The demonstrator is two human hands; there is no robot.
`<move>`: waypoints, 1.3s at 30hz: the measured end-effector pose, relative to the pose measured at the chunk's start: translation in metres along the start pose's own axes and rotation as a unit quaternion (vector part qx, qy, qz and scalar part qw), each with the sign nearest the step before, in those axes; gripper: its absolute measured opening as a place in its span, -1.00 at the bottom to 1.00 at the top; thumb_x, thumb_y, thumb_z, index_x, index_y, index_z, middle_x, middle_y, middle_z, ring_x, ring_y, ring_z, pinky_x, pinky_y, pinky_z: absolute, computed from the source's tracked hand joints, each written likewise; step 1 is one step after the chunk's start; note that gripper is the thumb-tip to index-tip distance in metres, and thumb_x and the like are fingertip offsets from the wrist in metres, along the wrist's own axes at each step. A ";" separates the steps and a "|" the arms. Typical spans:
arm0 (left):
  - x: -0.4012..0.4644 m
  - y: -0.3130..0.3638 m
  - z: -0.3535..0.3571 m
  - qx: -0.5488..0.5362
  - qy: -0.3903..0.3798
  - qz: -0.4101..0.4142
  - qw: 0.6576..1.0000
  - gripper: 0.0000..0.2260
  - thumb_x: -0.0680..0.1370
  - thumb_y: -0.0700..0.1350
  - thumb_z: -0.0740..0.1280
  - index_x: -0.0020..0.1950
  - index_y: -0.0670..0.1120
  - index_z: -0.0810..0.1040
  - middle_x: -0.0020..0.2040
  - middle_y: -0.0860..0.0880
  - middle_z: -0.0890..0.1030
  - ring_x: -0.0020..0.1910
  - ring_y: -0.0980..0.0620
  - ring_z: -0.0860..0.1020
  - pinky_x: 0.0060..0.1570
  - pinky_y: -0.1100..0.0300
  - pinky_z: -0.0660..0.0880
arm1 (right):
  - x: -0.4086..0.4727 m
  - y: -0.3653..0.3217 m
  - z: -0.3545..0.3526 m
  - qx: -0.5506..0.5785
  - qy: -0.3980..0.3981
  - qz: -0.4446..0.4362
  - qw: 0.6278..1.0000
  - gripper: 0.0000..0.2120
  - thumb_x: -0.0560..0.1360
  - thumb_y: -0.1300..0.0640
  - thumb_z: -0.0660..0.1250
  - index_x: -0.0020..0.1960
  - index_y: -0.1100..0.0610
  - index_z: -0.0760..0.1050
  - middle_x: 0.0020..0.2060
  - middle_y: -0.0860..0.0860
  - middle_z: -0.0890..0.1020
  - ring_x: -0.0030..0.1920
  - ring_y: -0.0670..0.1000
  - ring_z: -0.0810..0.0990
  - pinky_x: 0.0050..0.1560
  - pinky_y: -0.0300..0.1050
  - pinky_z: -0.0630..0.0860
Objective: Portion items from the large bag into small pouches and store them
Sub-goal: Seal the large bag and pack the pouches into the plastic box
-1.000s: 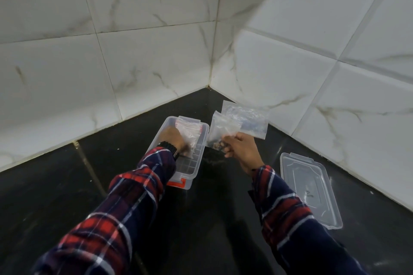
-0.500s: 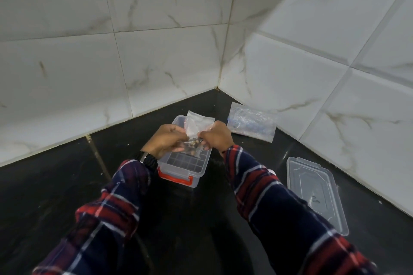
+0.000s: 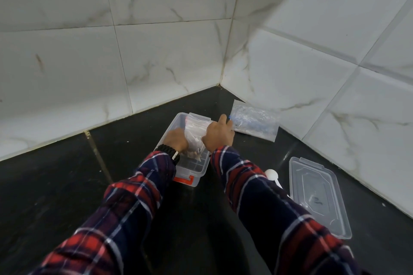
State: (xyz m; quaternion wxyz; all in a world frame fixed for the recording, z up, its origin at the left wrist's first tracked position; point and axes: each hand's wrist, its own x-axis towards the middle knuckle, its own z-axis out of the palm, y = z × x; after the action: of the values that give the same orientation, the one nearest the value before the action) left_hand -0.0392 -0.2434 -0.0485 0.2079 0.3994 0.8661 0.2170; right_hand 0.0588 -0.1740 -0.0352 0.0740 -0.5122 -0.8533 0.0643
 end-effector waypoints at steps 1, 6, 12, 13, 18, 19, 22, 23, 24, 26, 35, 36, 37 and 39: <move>-0.001 0.000 0.001 0.001 0.001 0.008 1.000 -0.85 0.53 -0.22 0.34 0.06 -0.26 0.52 -0.03 -0.13 0.55 0.06 -0.08 0.55 -0.07 0.21 0.39 | -0.001 0.000 0.002 0.011 0.001 0.002 1.000 -0.71 0.50 0.09 0.35 0.16 0.22 0.50 0.31 0.13 0.26 0.25 0.16 0.32 0.20 0.04 0.43; -0.011 0.003 0.001 0.032 0.050 0.080 0.995 -0.88 0.54 -0.18 0.27 -0.18 -0.16 0.51 -0.07 -0.15 0.63 -0.13 -0.06 0.57 -0.09 0.09 0.55 | -0.005 0.010 0.004 0.151 0.044 0.016 0.987 -0.69 0.45 0.05 0.43 0.10 0.18 0.50 0.16 0.12 0.32 0.16 0.12 0.36 0.17 -0.03 0.43; -0.042 0.025 0.003 -0.090 0.093 0.094 0.987 -0.80 0.52 -0.22 0.33 0.13 -0.14 0.50 0.03 -0.14 0.58 -0.01 -0.10 0.55 -0.02 0.06 0.50 | -0.027 0.040 -0.008 0.369 0.064 0.067 0.925 -0.85 0.37 0.10 0.51 -0.10 0.06 0.59 0.02 0.06 0.59 0.09 0.04 0.55 0.13 -0.11 0.48; -0.048 0.032 0.004 -0.116 0.095 0.104 0.983 -0.83 0.52 -0.22 0.32 0.11 -0.14 0.51 0.01 -0.13 0.59 -0.03 -0.08 0.55 -0.06 0.09 0.49 | -0.035 0.049 -0.013 0.395 0.060 0.073 0.914 -0.85 0.38 0.13 0.51 -0.07 0.08 0.60 -0.01 0.02 0.60 0.04 -0.02 0.56 0.10 -0.15 0.49; -0.090 0.078 0.027 -0.192 0.068 0.158 0.966 -0.89 0.49 -0.25 0.34 0.00 -0.14 0.57 -0.13 -0.10 0.63 -0.13 -0.03 0.59 -0.08 0.19 0.47 | -0.080 0.107 -0.029 0.479 0.052 0.128 0.867 -0.87 0.40 0.18 0.48 -0.13 0.03 0.54 -0.13 -0.03 0.62 -0.06 -0.04 0.58 0.03 -0.14 0.51; -0.099 0.087 0.038 -0.195 0.039 0.168 0.965 -0.90 0.48 -0.24 0.35 -0.02 -0.13 0.58 -0.14 -0.11 0.64 -0.14 -0.06 0.61 -0.05 0.15 0.51 | -0.089 0.121 -0.030 0.486 0.051 0.141 0.861 -0.85 0.40 0.19 0.48 -0.15 0.02 0.53 -0.17 -0.03 0.62 -0.10 -0.02 0.58 0.02 -0.09 0.52; -0.121 0.109 0.072 -0.184 -0.037 0.186 0.964 -0.92 0.48 -0.20 0.37 -0.04 -0.14 0.58 -0.15 -0.13 0.66 -0.12 -0.10 0.63 0.00 0.11 0.53 | -0.112 0.158 -0.030 0.491 0.066 0.172 0.852 -0.83 0.40 0.24 0.46 -0.18 0.02 0.51 -0.27 -0.04 0.57 -0.15 0.00 0.56 -0.02 -0.03 0.53; -0.128 0.115 0.085 -0.181 -0.057 0.192 0.963 -0.92 0.49 -0.19 0.37 -0.04 -0.16 0.59 -0.14 -0.14 0.66 -0.11 -0.11 0.63 0.02 0.09 0.54 | -0.119 0.168 -0.030 0.494 0.071 0.188 0.846 -0.83 0.40 0.26 0.45 -0.19 0.04 0.50 -0.28 -0.04 0.56 -0.15 0.00 0.56 -0.01 -0.03 0.53; -0.136 0.122 0.098 -0.177 -0.079 0.198 0.961 -0.91 0.49 -0.19 0.36 -0.05 -0.17 0.60 -0.12 -0.15 0.67 -0.09 -0.13 0.63 0.03 0.08 0.54 | -0.128 0.182 -0.030 0.498 0.082 0.207 0.838 -0.82 0.40 0.28 0.45 -0.20 0.05 0.50 -0.30 -0.04 0.56 -0.18 0.00 0.56 -0.03 -0.04 0.53; -0.146 0.131 0.123 -0.172 -0.117 0.201 0.957 -0.91 0.50 -0.18 0.34 -0.05 -0.16 0.61 -0.10 -0.15 0.67 -0.07 -0.14 0.63 0.02 0.08 0.54 | -0.142 0.205 -0.030 0.493 0.098 0.242 0.830 -0.83 0.40 0.30 0.43 -0.21 0.07 0.50 -0.32 -0.04 0.54 -0.23 -0.03 0.54 -0.10 -0.13 0.49; -0.172 0.149 0.183 -0.157 -0.189 0.155 0.957 -0.91 0.52 -0.19 0.26 0.00 -0.17 0.50 -0.04 -0.12 0.56 -0.06 -0.04 0.51 -0.12 0.24 0.36 | -0.185 0.265 -0.012 0.231 0.095 0.371 0.895 -0.82 0.48 0.16 0.32 0.09 0.08 0.54 0.24 0.11 0.43 0.27 0.16 0.38 0.33 0.07 0.31; -0.174 0.151 0.186 -0.170 -0.191 0.144 0.956 -0.91 0.53 -0.20 0.23 0.00 -0.16 0.47 -0.03 -0.11 0.54 -0.07 -0.03 0.49 -0.14 0.24 0.36 | -0.189 0.268 -0.011 0.223 0.087 0.364 0.900 -0.80 0.49 0.16 0.31 0.11 0.09 0.53 0.24 0.12 0.44 0.26 0.16 0.40 0.32 0.07 0.32; -0.174 0.152 0.189 -0.190 -0.188 0.131 0.955 -0.91 0.54 -0.21 0.21 0.01 -0.17 0.46 -0.03 -0.12 0.53 -0.08 -0.04 0.49 -0.18 0.23 0.37 | -0.190 0.269 -0.009 0.221 0.087 0.359 0.902 -0.79 0.50 0.16 0.31 0.13 0.11 0.53 0.22 0.13 0.48 0.24 0.17 0.42 0.31 0.07 0.36; -0.173 0.153 0.192 -0.246 -0.175 0.090 0.949 -0.87 0.54 -0.22 0.18 0.05 -0.19 0.44 0.03 -0.20 0.54 -0.05 -0.13 0.54 -0.17 0.15 0.48 | -0.193 0.273 -0.009 0.230 0.102 0.363 0.897 -0.79 0.50 0.18 0.30 0.13 0.14 0.53 0.15 0.16 0.54 0.17 0.18 0.48 0.25 0.07 0.43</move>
State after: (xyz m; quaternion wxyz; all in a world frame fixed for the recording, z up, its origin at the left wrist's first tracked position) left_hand 0.2583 -0.2485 -0.0907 0.4272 0.4441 0.6962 0.3682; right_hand 0.3862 -0.2170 -0.0884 0.2483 -0.7590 -0.5568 0.2285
